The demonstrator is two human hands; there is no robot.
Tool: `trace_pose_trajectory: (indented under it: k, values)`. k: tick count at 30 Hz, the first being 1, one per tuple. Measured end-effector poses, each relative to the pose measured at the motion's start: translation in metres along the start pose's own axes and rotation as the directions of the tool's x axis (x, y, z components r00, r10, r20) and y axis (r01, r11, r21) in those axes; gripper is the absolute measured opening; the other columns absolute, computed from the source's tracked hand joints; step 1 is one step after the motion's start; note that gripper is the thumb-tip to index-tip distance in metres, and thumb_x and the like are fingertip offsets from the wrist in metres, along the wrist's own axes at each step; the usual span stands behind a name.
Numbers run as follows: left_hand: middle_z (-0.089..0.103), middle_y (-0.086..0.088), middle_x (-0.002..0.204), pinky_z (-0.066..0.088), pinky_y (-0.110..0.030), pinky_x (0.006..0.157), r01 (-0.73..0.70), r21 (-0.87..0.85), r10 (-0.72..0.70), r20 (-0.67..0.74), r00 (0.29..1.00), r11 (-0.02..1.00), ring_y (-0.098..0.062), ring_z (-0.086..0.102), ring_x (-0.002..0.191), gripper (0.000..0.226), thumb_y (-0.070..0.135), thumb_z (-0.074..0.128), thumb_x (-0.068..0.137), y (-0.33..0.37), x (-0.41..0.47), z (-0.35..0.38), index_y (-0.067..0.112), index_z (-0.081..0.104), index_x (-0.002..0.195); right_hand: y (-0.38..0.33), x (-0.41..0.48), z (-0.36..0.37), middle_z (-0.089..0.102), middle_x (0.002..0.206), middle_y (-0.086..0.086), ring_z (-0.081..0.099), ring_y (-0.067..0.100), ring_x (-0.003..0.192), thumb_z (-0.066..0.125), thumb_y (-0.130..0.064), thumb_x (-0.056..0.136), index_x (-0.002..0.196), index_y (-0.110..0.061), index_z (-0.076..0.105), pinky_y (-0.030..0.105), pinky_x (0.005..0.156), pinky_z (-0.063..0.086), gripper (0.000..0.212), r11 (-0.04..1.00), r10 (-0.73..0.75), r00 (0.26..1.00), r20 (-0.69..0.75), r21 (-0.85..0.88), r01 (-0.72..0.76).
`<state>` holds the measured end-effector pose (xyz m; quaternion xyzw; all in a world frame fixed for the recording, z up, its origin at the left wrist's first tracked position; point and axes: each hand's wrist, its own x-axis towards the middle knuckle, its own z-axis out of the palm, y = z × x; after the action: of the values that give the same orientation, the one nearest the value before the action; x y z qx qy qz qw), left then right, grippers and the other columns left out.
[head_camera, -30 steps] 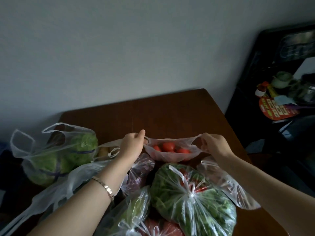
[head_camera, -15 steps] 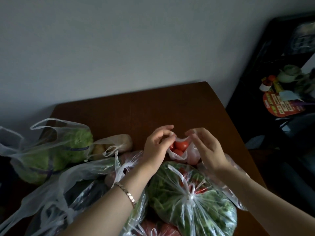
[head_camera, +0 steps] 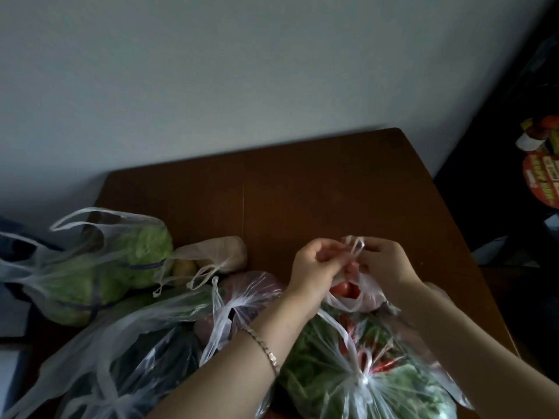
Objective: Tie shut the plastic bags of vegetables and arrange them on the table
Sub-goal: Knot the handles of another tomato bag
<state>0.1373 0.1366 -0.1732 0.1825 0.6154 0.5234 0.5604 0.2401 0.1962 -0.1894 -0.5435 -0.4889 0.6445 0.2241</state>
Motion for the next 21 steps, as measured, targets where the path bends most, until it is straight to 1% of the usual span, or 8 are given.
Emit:
trace_pose_trajectory:
  k: [2, 5, 8, 11, 14, 18, 19, 21]
  values:
    - [0.065, -0.005, 0.066, 0.053, -0.018, 0.046, 0.102, -0.114, -0.105, -0.014, 0.994, 0.988, -0.006, 0.061, 0.044, 0.014, -0.008, 0.061, 0.082, 0.002, 0.007, 0.0, 0.005, 0.058, 0.086, 0.004, 0.003, 0.002, 0.069, 0.072, 0.014, 0.061, 0.019, 0.062, 0.06, 0.003, 0.081, 0.081, -0.012, 0.072, 0.032, 0.062, 0.052, 0.019, 1.0, 0.022, 1.0, 0.005, -0.015, -0.022]
    - [0.067, -0.003, 0.057, 0.055, -0.021, 0.053, 0.199, -0.103, -0.199, 0.016, 0.98, 0.975, -0.01, 0.062, 0.047, 0.013, -0.006, 0.062, 0.082, 0.004, 0.016, 0.001, 0.005, 0.064, 0.077, 0.008, 0.004, 0.001, 0.069, 0.068, 0.011, 0.061, 0.017, 0.059, 0.056, 0.005, 0.082, 0.082, -0.01, 0.072, 0.028, 0.06, 0.051, 0.022, 1.0, 0.023, 0.998, 0.053, -0.006, -0.023]
    - [0.069, -0.015, 0.08, 0.056, -0.031, 0.072, 0.261, 0.017, -0.26, -0.053, 0.964, 0.965, -0.02, 0.065, 0.067, 0.007, 0.002, 0.069, 0.078, 0.0, 0.027, -0.003, 0.007, 0.067, 0.082, 0.013, 0.004, -0.001, 0.066, 0.065, 0.013, 0.058, 0.021, 0.062, 0.051, 0.007, 0.085, 0.078, -0.003, 0.071, 0.026, 0.06, 0.049, 0.023, 0.994, 0.044, 0.988, 0.148, 0.094, -0.059]
    - [0.067, -0.014, 0.079, 0.057, -0.024, 0.061, 0.281, 0.079, -0.278, -0.041, 0.96, 0.956, -0.017, 0.065, 0.061, 0.008, 0.004, 0.07, 0.078, -0.001, 0.028, -0.005, 0.006, 0.065, 0.084, 0.018, 0.001, -0.006, 0.067, 0.072, 0.019, 0.06, 0.027, 0.067, 0.056, -0.007, 0.087, 0.082, -0.002, 0.072, 0.032, 0.066, 0.049, 0.017, 0.991, 0.029, 0.987, 0.158, 0.124, -0.049]
    - [0.065, -0.006, 0.066, 0.055, -0.019, 0.048, 0.217, 0.184, -0.214, -0.034, 0.976, 0.959, -0.011, 0.064, 0.049, 0.01, 0.011, 0.073, 0.077, -0.007, 0.025, -0.003, 0.011, 0.064, 0.074, 0.023, -0.001, -0.008, 0.061, 0.058, 0.01, 0.051, 0.013, 0.048, 0.055, -0.018, 0.089, 0.075, -0.005, 0.071, 0.021, 0.048, 0.04, 0.025, 1.0, -0.011, 0.996, 0.083, -0.011, 0.012]
    - [0.062, 0.006, 0.061, 0.048, -0.012, 0.049, 0.073, 0.294, -0.099, 0.075, 0.992, 0.953, -0.002, 0.06, 0.052, 0.017, 0.014, 0.068, 0.082, -0.008, 0.022, -0.007, 0.018, 0.061, 0.067, 0.025, 0.003, -0.006, 0.054, 0.042, -0.006, 0.046, 0.002, 0.036, 0.052, -0.021, 0.092, 0.077, -0.007, 0.068, 0.016, 0.037, 0.036, 0.026, 1.0, 0.012, 0.995, -0.099, 0.002, -0.011]
    - [0.061, 0.01, 0.063, 0.046, -0.01, 0.053, -0.005, 0.385, -0.046, 0.123, 0.991, 0.923, 0.001, 0.058, 0.055, 0.018, 0.018, 0.068, 0.082, -0.007, 0.021, -0.009, 0.022, 0.059, 0.068, 0.025, 0.005, -0.006, 0.053, 0.042, -0.007, 0.044, 0.003, 0.035, 0.051, -0.023, 0.092, 0.077, -0.01, 0.068, 0.018, 0.037, 0.035, 0.026, 0.999, 0.034, 0.989, -0.146, -0.005, -0.035]
    - [0.058, 0.014, 0.069, 0.042, -0.006, 0.061, -0.183, 0.582, 0.056, 0.23, 0.972, 0.792, 0.003, 0.055, 0.064, 0.015, 0.021, 0.066, 0.084, -0.006, 0.016, -0.012, 0.025, 0.058, 0.071, 0.027, 0.007, -0.008, 0.051, 0.048, 0.0, 0.041, 0.009, 0.039, 0.053, -0.024, 0.092, 0.078, -0.009, 0.067, 0.022, 0.04, 0.034, 0.026, 0.996, 0.065, 0.978, -0.196, -0.047, -0.076]
